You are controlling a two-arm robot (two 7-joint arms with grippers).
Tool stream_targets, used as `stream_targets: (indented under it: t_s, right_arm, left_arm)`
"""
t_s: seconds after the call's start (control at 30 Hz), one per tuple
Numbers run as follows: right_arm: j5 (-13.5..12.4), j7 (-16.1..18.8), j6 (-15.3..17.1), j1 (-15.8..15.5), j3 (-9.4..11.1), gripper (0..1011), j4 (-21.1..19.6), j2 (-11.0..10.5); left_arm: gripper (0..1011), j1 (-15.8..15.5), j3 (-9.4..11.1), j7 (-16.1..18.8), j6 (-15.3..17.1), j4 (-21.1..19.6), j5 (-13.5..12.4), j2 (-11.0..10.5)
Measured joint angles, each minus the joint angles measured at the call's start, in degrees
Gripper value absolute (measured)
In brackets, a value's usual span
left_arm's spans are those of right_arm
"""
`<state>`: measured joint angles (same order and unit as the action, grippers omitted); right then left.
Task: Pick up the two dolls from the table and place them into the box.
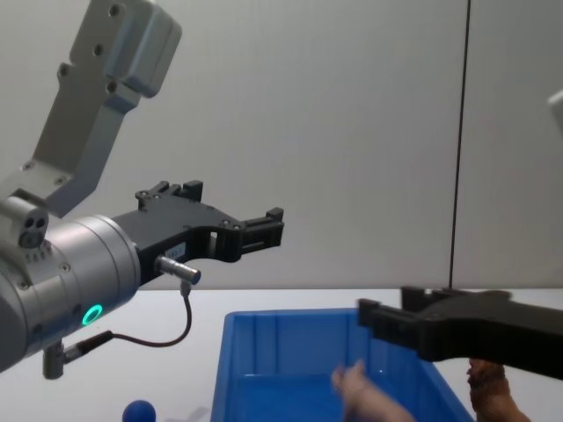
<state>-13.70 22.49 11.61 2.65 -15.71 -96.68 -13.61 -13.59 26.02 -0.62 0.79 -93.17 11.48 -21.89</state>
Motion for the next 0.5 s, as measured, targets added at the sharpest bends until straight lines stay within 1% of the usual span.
stream_targets:
  t_s: [0.03, 0.1, 0.17, 0.2, 0.4, 0.47, 0.5]
  right_arm:
    - [0.05, 0.36, 0.10, 0.26, -0.12, 549, 0.23, 0.18]
    - [0.24, 1.25, 0.42, 1.01, -0.46, 628, 0.93, 0.69]
    - [0.38, 1.66, 0.62, 1.40, -0.62, 668, 1.32, 0.98]
    - [0.49, 1.85, 0.78, 1.78, -0.79, 723, 1.71, 1.25]
    - [0.80, 1.65, 1.16, 2.42, -1.08, 875, 2.39, 1.71]
    - [0.91, 1.11, 1.21, 2.45, -1.08, 940, 2.45, 1.71]
    - [0.96, 0.66, 1.22, 2.42, -1.07, 949, 2.44, 1.66]
  left_arm:
    - [1002, 0.00, 0.00, 0.00, 0.00, 0.00, 0.00, 0.00]
    - [1002, 0.00, 0.00, 0.00, 0.00, 0.00, 0.00, 0.00]
    - [1002, 0.00, 0.00, 0.00, 0.00, 0.00, 0.00, 0.00]
    - [1002, 0.00, 0.00, 0.00, 0.00, 0.00, 0.00, 0.00]
    - [1002, 0.00, 0.00, 0.00, 0.00, 0.00, 0.00, 0.00]
    - [1002, 0.00, 0.00, 0.00, 0.00, 0.00, 0.00, 0.00]
    - [1002, 0.00, 0.00, 0.00, 0.00, 0.00, 0.00, 0.00]
